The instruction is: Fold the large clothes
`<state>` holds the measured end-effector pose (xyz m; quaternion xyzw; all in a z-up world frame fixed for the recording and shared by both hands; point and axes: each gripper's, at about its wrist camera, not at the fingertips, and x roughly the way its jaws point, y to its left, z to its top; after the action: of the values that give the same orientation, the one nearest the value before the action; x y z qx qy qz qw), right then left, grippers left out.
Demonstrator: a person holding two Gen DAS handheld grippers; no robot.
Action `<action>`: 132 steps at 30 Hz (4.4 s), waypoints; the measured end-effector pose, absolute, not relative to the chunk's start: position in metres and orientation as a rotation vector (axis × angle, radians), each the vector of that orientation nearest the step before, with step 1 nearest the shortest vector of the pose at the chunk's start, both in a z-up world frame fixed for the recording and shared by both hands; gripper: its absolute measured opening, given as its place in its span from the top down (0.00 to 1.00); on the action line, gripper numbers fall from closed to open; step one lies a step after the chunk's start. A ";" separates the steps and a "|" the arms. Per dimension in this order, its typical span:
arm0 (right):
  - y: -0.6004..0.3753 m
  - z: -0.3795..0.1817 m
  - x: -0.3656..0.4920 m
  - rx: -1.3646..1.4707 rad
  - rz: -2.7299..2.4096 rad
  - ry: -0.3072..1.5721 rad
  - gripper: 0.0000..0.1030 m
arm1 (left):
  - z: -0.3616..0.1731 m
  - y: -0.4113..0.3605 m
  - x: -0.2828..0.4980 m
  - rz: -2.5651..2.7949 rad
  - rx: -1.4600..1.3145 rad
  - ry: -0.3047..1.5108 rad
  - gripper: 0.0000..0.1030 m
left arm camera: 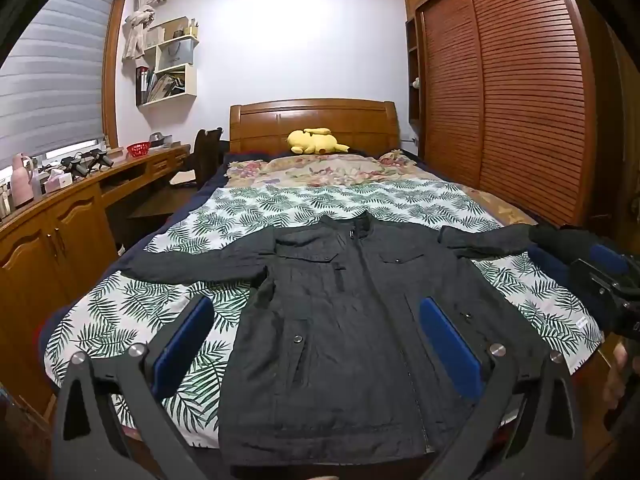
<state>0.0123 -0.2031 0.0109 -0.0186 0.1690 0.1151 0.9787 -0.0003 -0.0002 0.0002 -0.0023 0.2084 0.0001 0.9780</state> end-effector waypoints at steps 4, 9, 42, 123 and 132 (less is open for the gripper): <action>-0.203 0.011 0.012 -0.032 0.233 0.337 0.00 | 0.000 0.000 -0.001 0.003 -0.003 0.416 0.00; -0.203 0.011 0.011 -0.033 0.232 0.338 0.00 | 0.001 0.000 -0.003 0.000 -0.005 0.416 0.00; -0.203 0.013 0.009 -0.031 0.231 0.330 0.00 | 0.001 -0.004 -0.001 0.002 -0.004 0.414 0.00; -0.149 -0.075 0.120 -0.074 0.372 0.484 0.00 | -0.078 0.087 0.094 0.120 -0.016 0.577 0.00; -0.120 -0.109 0.161 -0.100 0.415 0.546 0.00 | -0.119 0.124 0.120 0.133 -0.018 0.680 0.00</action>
<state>0.1607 -0.1203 -0.1090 -0.0489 0.2677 0.2033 0.9405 0.1198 0.1241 -0.1191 -0.0090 0.3333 0.0653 0.9405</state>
